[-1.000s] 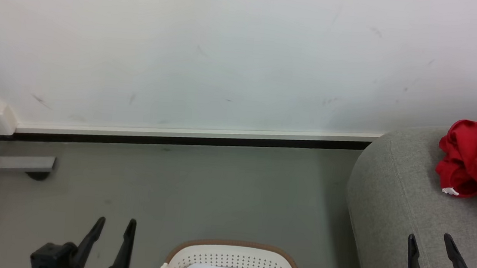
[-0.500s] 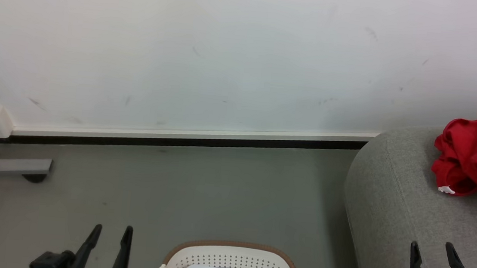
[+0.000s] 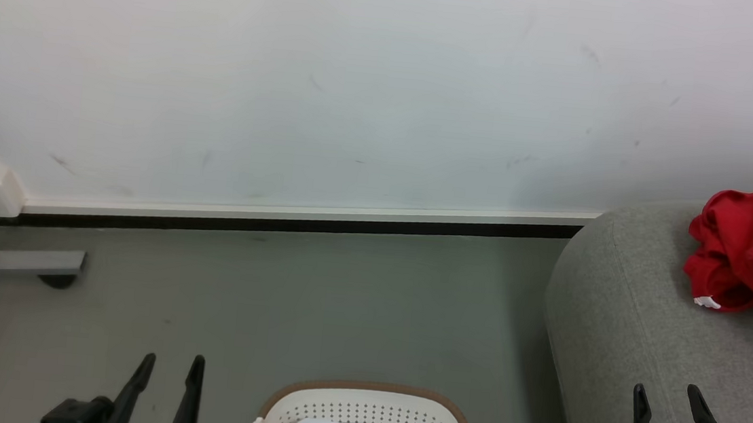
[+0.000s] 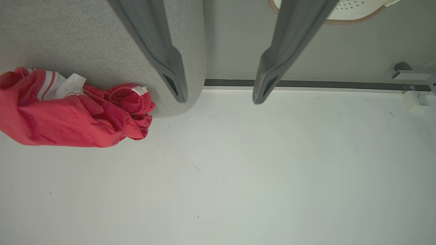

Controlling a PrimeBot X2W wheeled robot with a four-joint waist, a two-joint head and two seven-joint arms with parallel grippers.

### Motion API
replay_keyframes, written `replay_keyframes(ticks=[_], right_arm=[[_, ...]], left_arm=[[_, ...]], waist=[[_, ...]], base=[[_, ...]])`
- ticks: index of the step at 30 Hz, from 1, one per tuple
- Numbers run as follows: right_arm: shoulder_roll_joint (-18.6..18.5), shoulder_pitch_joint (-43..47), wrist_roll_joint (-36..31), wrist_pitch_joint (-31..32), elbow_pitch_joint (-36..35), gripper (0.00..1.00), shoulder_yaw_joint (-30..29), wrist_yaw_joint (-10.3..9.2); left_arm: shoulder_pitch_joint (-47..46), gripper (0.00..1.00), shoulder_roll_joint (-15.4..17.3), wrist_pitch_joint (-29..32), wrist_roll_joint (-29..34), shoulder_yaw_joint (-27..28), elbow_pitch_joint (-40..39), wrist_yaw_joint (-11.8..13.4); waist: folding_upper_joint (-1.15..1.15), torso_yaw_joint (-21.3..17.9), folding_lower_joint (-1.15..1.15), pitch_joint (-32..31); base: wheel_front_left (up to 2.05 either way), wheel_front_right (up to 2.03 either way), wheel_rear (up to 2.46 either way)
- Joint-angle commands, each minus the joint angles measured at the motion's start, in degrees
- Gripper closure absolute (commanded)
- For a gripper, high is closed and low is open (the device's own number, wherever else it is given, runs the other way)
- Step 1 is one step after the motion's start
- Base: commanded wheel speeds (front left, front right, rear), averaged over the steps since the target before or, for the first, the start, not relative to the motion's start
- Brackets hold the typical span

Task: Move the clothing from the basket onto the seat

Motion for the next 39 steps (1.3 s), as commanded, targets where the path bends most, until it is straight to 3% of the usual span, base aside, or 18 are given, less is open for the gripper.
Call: replay_keyframes(ticks=[1,19,20,23,39], right_arm=[[-0.12,-0.21,0.27,0.05,0.19,0.00,0.16,-0.15],[-0.11,-0.19,0.80,0.05,0.37,0.00,-0.18,-0.15],[0.01,-0.01,0.22,-0.01,0.44,1.00,-0.02,0.00],[0.34,0.58,0.31,0.08,1.90,1.00,0.02,0.01],[0.21,-1.14,18.24,4.68,1.52,1.00,-1.02,-0.01]], left_arm=[[0.68,0.00,-0.24,-0.04,0.95,0.47,0.09,-0.05],[0.07,0.00,-1.20,-0.04,1.39,1.74,0.91,-0.61],[0.18,1.00,-1.34,0.00,1.44,1.54,1.15,-0.46],[0.80,1.00,-1.86,0.12,1.29,1.35,2.52,-0.46],[-0.63,1.00,-2.50,4.73,-14.92,3.37,1.41,-0.49]], waist=[[0.00,-0.33,0.00,0.01],[0.00,-2.55,0.00,0.47],[0.00,-2.56,0.00,0.47],[0.00,-2.56,0.00,0.48],[0.00,-2.13,0.00,0.55]], base=[[0.00,0.00,0.00],[0.00,0.00,0.00],[0.00,0.00,0.00],[0.00,0.00,0.00],[0.00,0.00,0.00]])
